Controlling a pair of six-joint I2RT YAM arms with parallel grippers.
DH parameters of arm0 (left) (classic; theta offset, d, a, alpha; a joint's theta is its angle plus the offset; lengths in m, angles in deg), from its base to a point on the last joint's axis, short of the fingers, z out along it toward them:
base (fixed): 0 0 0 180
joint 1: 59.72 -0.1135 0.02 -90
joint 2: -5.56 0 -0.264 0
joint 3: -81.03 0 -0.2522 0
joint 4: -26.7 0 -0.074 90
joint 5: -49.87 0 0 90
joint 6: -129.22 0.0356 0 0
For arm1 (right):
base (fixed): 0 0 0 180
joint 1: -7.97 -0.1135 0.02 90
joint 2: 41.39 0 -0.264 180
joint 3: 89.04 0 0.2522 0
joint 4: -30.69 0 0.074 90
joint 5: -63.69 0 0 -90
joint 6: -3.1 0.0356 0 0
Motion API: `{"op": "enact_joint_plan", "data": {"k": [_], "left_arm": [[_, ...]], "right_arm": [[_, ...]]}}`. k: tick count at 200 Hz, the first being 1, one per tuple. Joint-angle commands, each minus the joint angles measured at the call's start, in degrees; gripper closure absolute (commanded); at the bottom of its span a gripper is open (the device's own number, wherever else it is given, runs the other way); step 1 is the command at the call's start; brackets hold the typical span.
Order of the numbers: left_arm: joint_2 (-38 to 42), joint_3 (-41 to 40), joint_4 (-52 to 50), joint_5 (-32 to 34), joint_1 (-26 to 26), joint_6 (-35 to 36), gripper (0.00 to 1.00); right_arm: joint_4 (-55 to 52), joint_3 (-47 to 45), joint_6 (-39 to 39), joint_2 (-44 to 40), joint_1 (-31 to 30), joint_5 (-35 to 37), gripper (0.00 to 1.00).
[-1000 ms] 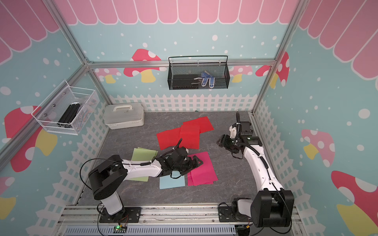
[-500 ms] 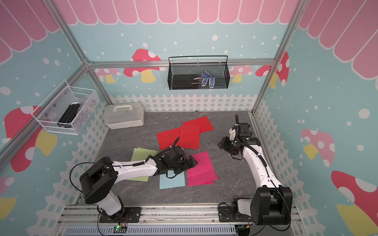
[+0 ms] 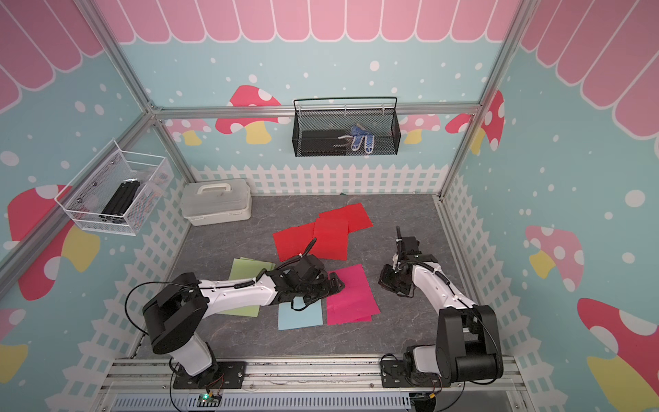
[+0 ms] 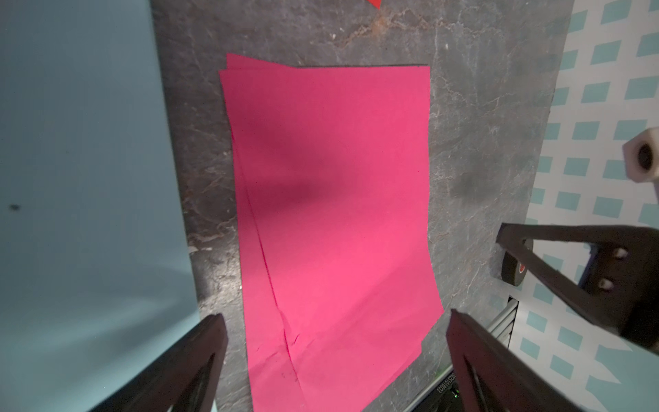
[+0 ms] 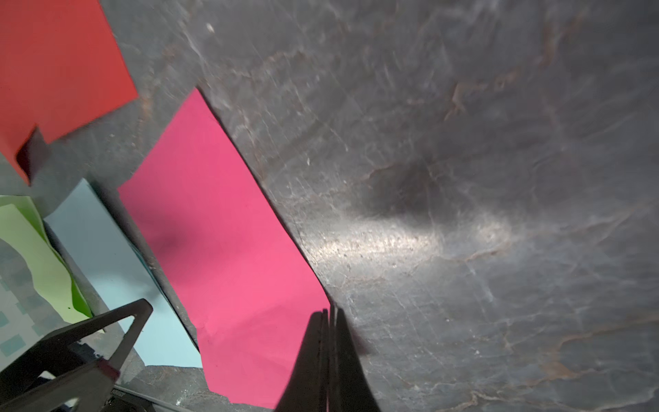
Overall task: Sort the scattered colored papers by color
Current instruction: Place the colored paper, then adjust the colored paper at the center of the board.
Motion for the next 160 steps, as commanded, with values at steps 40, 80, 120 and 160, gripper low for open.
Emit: {"op": "enact_joint_plan", "data": {"k": [40, 80, 120, 160], "left_arm": [[-4.2, 3.0, -0.1, -0.6, 0.7, 0.8, 0.01], [-5.6, 3.5, 0.8, -1.7, 0.7, 0.4, 0.01], [-6.7, 3.9, 1.3, -2.1, 0.8, 0.2, 0.01], [-8.2, 4.6, 2.3, -2.8, 1.1, -0.1, 0.01]], "right_arm": [[3.3, -8.0, 5.2, -1.1, -0.6, 4.4, 1.0], [4.8, -10.0, 4.4, 0.6, -0.8, 3.3, 1.0], [5.7, -11.5, 3.3, 2.7, -1.9, 0.6, 1.0], [4.5, -12.7, 3.6, 1.2, -2.9, 0.1, 1.0]]}}
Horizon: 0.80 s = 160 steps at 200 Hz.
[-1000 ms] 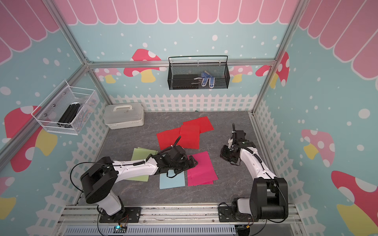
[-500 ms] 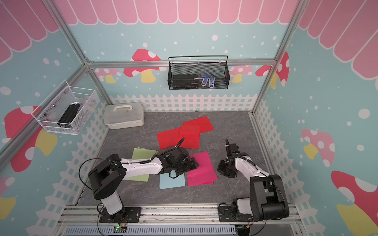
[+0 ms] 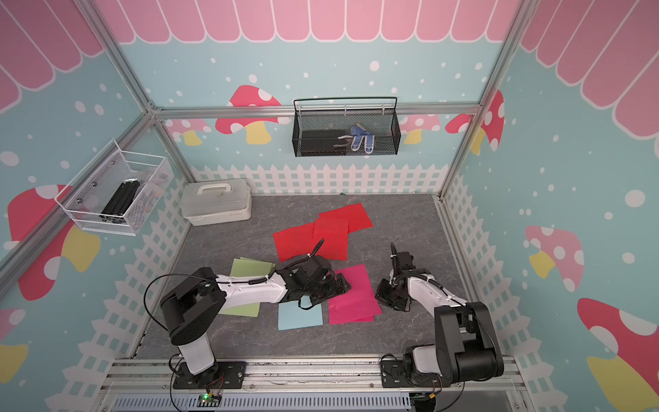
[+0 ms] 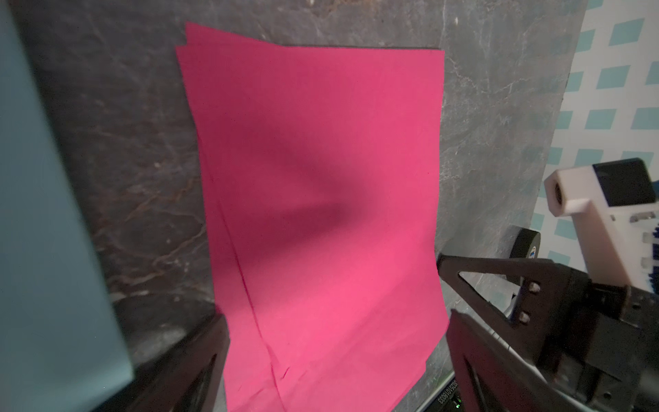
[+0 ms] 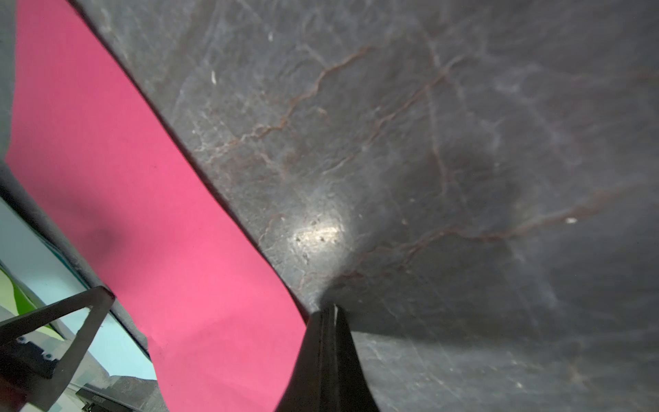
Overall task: Sort the scattered colored papers by color
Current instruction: Adjust the colored paper at the center of the board.
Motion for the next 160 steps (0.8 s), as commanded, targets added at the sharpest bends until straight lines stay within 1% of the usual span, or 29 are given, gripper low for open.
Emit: {"op": "enact_joint_plan", "data": {"k": [1, 47, 94, 126, 160], "left_arm": [[-2.4, 1.0, -0.2, -0.5, 0.6, -0.2, 0.01], [-3.5, 1.7, 0.3, -1.2, 0.7, -0.3, 0.01], [-3.7, 1.8, 0.6, -1.2, 0.7, -0.3, 0.01], [-2.2, 1.4, -0.5, 0.5, 0.6, -0.1, 0.01], [1.1, 2.0, -4.4, 3.4, 0.3, 2.4, 0.01]], "right_arm": [[-3.1, -3.5, 0.1, 0.9, -1.1, 1.3, 1.0], [-3.3, -5.1, 1.1, -1.0, -2.5, 0.2, 1.0], [-4.9, -4.6, 2.2, -2.5, -3.4, 1.4, 1.0], [-6.6, -4.6, 4.2, -5.1, -3.5, 4.6, 1.0], [-8.7, -4.5, 7.0, -10.0, -3.5, 8.4, 1.0]]}}
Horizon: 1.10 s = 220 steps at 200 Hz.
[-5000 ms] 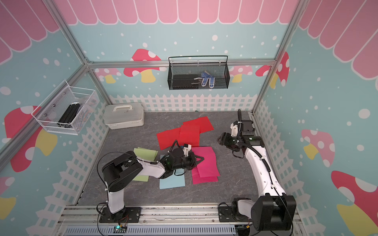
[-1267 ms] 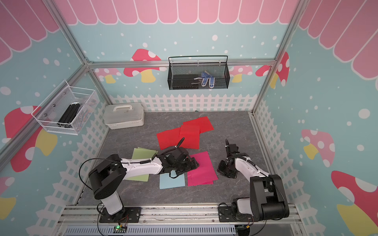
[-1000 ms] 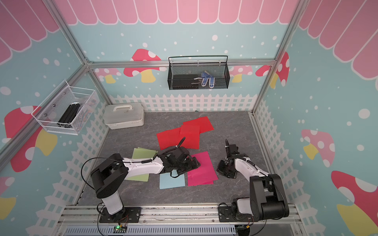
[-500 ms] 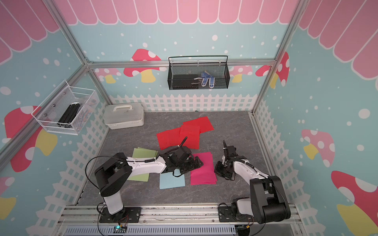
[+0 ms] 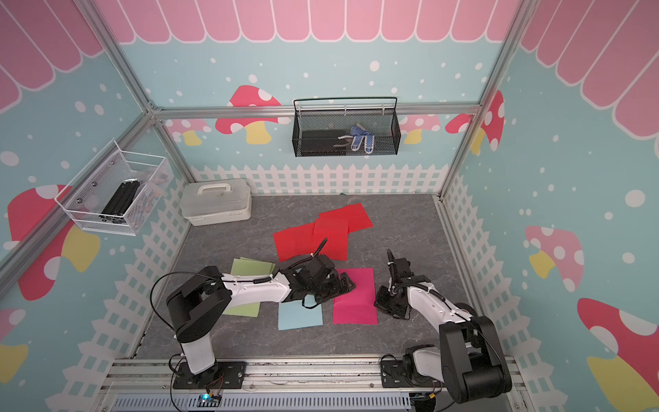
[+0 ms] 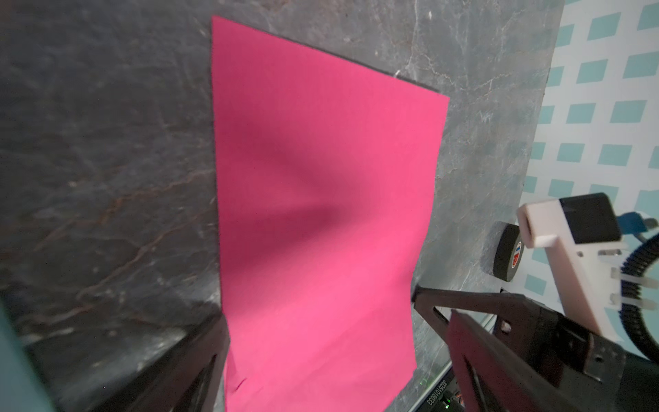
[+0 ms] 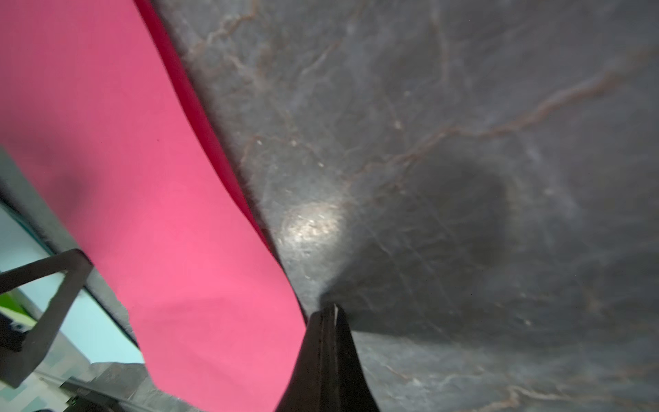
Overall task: Sort the scattered colored papers by color
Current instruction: Adjust the colored paper at the center of the board, then pick up the colored paper from the center of the board.
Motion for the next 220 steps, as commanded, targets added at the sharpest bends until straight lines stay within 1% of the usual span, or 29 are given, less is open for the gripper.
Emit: {"op": "enact_joint_plan", "data": {"k": [1, 47, 67, 86, 97, 103, 119, 124, 133, 139, 180, 207, 220], "left_arm": [[2.5, 0.5, -5.2, 3.5, 0.0, 2.2, 0.01], [6.0, 2.3, -9.8, 6.4, -0.2, 5.5, 0.01], [9.9, 2.7, -11.2, 10.1, 0.0, 8.1, 0.01], [15.1, 2.6, -12.7, 16.5, 0.1, 11.4, 0.01], [17.9, 2.2, -12.7, 18.6, -0.6, 13.2, 0.01], [19.3, 1.8, -12.5, 18.9, -1.5, 14.2, 0.01], [21.8, 0.7, -11.9, 17.7, -5.0, 15.3, 0.01], [22.5, 0.2, -11.5, 17.0, -6.2, 15.5, 0.01], [23.9, -0.4, -11.4, 16.3, -8.1, 16.1, 0.01], [24.8, -0.8, -11.5, 16.2, -9.3, 16.6, 0.01], [28.8, -1.7, -13.0, 13.5, -16.6, 19.4, 0.02], [29.2, -2.5, -12.5, 10.7, -20.3, 20.0, 0.02], [28.6, -2.7, -11.6, 8.8, -21.8, 20.2, 0.02]], "right_arm": [[-4.7, -0.7, 3.3, -3.0, -0.3, 5.1, 1.0], [-7.5, 0.8, 4.4, -7.3, -0.3, 7.5, 1.0], [-9.2, 2.9, 4.0, -9.9, -0.3, 8.6, 1.0], [-10.5, 6.3, 2.0, -11.5, -0.3, 9.9, 0.94], [-10.5, 8.7, 0.5, -11.8, -0.3, 9.7, 0.9], [-10.3, 9.7, -0.1, -11.7, -0.3, 9.6, 0.87], [-8.3, 12.9, -2.2, -10.7, -0.3, 8.0, 0.73], [-7.6, 13.9, -2.7, -10.1, -0.3, 7.7, 0.71], [-6.2, 15.7, -3.7, -8.6, -0.3, 6.6, 0.7], [-5.5, 17.2, -4.2, -7.3, -0.3, 6.1, 0.68], [-2.0, 29.9, -6.7, 4.3, -0.3, 3.8, 0.38], [0.1, 40.1, -6.9, 15.5, -0.3, 1.7, 0.38], [1.4, 45.4, -6.6, 22.1, -0.2, -1.5, 0.37]]}}
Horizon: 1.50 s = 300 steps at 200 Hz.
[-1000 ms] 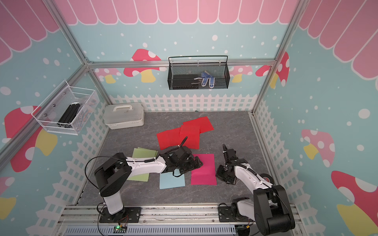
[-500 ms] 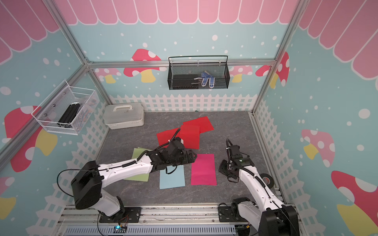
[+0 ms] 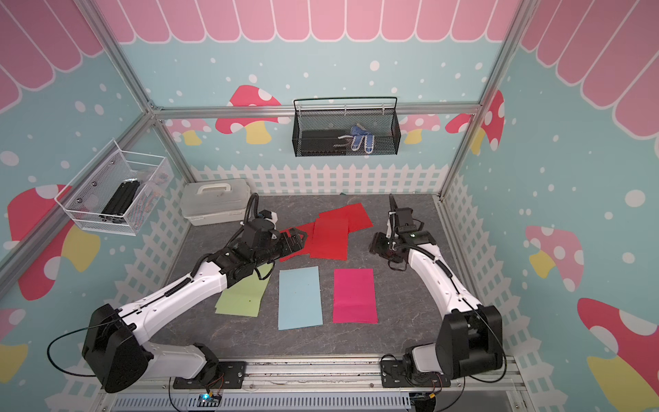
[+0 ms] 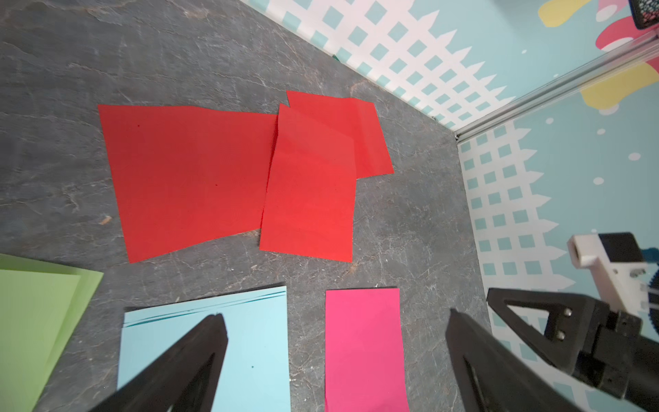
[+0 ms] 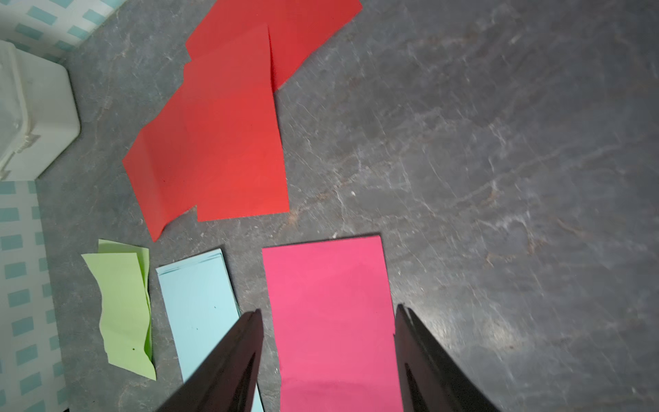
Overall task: Sort the scattered colored papers by color
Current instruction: Pick up the colored paper from the center of the board.
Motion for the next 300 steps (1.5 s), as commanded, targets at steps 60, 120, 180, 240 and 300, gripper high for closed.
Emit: {"op": "enact_joint_plan", "data": {"k": [60, 120, 180, 240, 300], "left_arm": [[-11.0, 2.6, 8.5, -14.4, -6.8, 2.0, 0.02], [-23.0, 9.5, 15.7, -21.1, -9.0, -0.7, 0.07], [-27.0, 13.5, 13.5, -22.6, -9.8, -0.3, 0.11], [-25.2, 12.2, 12.5, -21.7, -9.8, -0.1, 0.09], [-29.0, 16.2, 12.1, -22.4, -9.8, -0.5, 0.09]], "right_arm": [[5.4, 31.3, 1.8, 37.7, 0.3, -18.6, 0.37], [6.3, 39.7, 3.7, 46.7, 0.8, -21.7, 0.43], [5.7, 38.3, 3.0, 46.4, 1.2, -22.1, 0.4], [5.7, 36.8, 2.7, 44.3, 1.2, -22.2, 0.37], [4.6, 36.2, 1.6, 42.8, 1.7, -23.1, 0.37]]}}
